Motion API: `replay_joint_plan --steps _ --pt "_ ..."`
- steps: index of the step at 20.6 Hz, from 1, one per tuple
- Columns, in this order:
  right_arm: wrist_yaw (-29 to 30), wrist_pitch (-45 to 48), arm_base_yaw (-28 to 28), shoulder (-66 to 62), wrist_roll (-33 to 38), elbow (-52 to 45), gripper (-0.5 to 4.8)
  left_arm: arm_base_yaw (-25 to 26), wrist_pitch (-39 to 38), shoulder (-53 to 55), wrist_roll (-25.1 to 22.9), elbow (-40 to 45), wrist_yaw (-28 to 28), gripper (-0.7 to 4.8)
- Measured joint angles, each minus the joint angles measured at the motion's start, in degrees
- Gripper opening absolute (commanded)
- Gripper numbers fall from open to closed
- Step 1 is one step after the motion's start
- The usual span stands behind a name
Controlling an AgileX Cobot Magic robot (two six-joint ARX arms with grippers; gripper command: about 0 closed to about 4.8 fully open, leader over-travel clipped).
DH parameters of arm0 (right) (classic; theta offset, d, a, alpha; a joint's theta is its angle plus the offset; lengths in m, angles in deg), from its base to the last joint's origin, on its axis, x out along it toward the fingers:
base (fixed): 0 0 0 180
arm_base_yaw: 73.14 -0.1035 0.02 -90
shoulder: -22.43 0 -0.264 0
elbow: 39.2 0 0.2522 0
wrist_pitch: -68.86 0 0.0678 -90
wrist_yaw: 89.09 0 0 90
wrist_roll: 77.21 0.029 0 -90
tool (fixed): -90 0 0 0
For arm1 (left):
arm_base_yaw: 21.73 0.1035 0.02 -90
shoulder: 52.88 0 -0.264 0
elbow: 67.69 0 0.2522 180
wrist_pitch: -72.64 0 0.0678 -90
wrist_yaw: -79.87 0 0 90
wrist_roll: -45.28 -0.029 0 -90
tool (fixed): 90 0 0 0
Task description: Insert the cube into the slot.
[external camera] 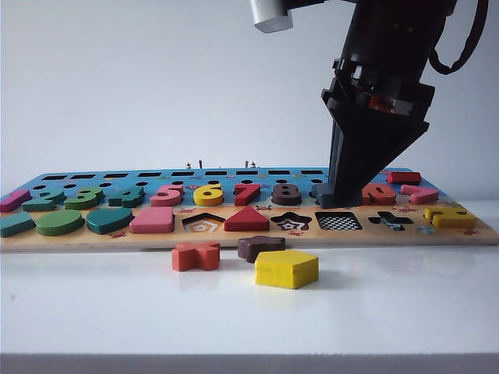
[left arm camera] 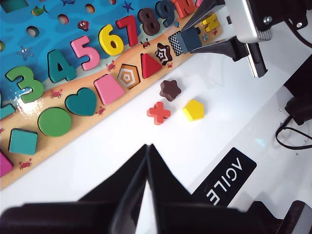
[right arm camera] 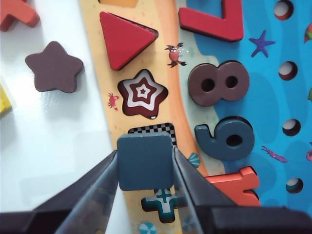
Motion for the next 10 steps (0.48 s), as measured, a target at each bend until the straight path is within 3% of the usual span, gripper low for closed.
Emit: replay_joint_plan --steps 10 --pt "-0.3 0.4 0.0 -2.0 -0.7 0.0 0.99 0.0 0.0 0.0 0.0 0.0 0.0 0.17"
